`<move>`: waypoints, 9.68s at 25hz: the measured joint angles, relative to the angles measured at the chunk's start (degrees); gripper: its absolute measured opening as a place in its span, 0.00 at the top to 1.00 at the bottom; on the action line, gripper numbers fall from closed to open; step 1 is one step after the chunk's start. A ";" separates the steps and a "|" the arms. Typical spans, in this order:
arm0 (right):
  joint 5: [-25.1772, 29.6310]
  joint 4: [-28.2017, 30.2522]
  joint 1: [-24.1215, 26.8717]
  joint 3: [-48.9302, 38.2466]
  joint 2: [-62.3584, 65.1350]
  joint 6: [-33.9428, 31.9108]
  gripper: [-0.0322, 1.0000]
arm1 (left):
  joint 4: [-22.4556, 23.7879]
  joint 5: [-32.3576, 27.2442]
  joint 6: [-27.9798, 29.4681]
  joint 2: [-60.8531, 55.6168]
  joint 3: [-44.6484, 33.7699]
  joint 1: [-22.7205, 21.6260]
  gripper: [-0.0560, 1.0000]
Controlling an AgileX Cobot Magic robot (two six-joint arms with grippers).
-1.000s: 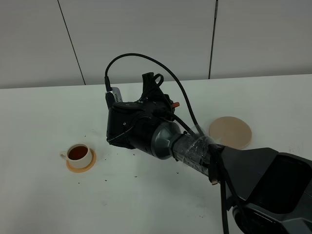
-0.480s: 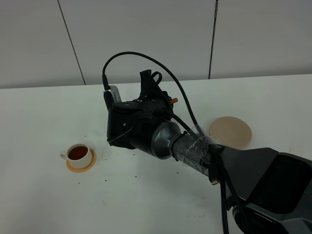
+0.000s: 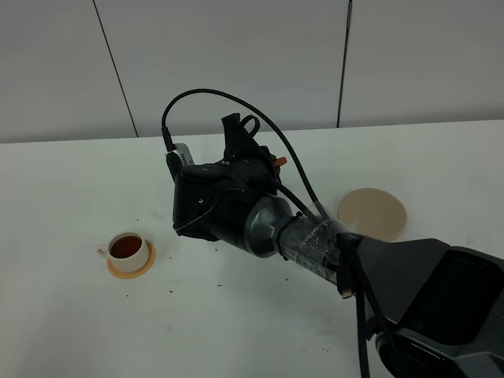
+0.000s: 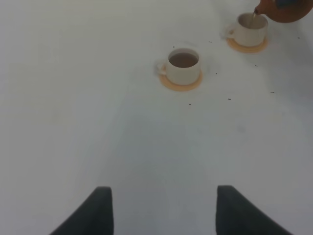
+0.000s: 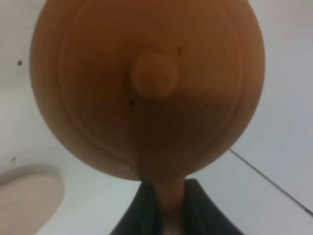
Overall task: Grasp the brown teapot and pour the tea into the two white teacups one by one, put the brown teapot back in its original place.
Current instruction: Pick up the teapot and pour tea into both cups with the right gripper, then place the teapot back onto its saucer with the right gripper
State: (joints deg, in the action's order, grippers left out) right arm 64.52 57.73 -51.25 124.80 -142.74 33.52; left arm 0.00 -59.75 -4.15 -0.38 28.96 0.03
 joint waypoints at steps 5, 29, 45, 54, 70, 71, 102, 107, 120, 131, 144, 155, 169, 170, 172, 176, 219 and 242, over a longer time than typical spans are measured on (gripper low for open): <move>-0.15 1.31 0.00 0.00 0.00 0.06 0.88 | 0.00 0.00 0.13 0.00 0.00 0.00 0.44; -0.55 2.51 1.14 0.00 0.00 2.63 0.88 | 0.00 0.00 0.03 0.00 0.00 0.00 0.44; -1.29 2.56 1.14 0.00 -1.21 3.08 0.88 | 0.00 0.00 0.03 0.00 0.00 0.00 0.44; -1.36 3.13 1.14 0.00 -1.21 3.03 0.88 | 0.00 0.00 0.03 0.00 0.00 0.00 0.44; -1.36 3.83 1.14 0.00 -1.21 4.46 0.88 | 0.00 0.00 -0.03 0.00 0.00 0.00 0.44; -1.36 3.83 1.14 0.00 -1.21 4.56 0.88 | 0.00 0.00 -0.03 0.00 0.00 0.00 0.44; -1.38 5.52 0.65 0.00 -1.21 5.67 0.88 | 0.00 0.00 0.01 0.00 0.00 0.00 0.44; -1.51 5.52 0.65 0.00 -1.21 5.67 0.88 | 0.00 0.00 0.01 0.00 0.00 0.00 0.44; -1.51 6.39 0.65 0.00 -1.21 5.87 0.88 | 0.00 0.00 0.01 0.00 0.00 0.00 0.44; -1.51 6.52 0.65 0.00 -1.21 5.88 0.88 | 0.00 0.00 0.01 0.00 0.00 0.00 0.44; -1.56 6.50 0.65 0.00 -1.21 5.88 0.88 | 0.00 0.00 0.11 0.00 0.00 0.00 0.44; -1.58 6.38 0.65 0.00 -1.21 5.88 0.88 | 0.00 0.00 0.06 0.00 0.00 0.00 0.44; 0.82 2.92 0.65 0.00 -1.21 0.81 0.88 | 0.00 0.00 0.06 0.00 0.00 0.00 0.44; 1.20 2.15 0.65 0.00 -1.15 0.45 0.88 | 0.00 0.00 0.06 0.00 0.00 0.00 0.44; 1.86 1.12 0.65 0.00 -0.92 0.24 0.88 | 0.00 0.00 0.06 0.00 0.00 0.00 0.44; 3.14 -1.01 0.65 0.00 0.14 -2.17 0.88 | 0.00 0.00 0.06 0.00 0.00 0.00 0.44; 5.79 -47.49 6.97 -0.01 6.74 -33.52 0.88 | 0.00 0.00 -0.04 0.00 0.00 0.00 0.44; 5.72 -48.93 8.90 -0.01 12.12 -33.52 0.88 | 0.00 0.00 0.01 0.00 0.00 0.00 0.44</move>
State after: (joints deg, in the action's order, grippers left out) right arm 70.24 8.81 -42.35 124.79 -130.62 0.00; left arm 0.00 -59.75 -4.14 -0.38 28.96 0.03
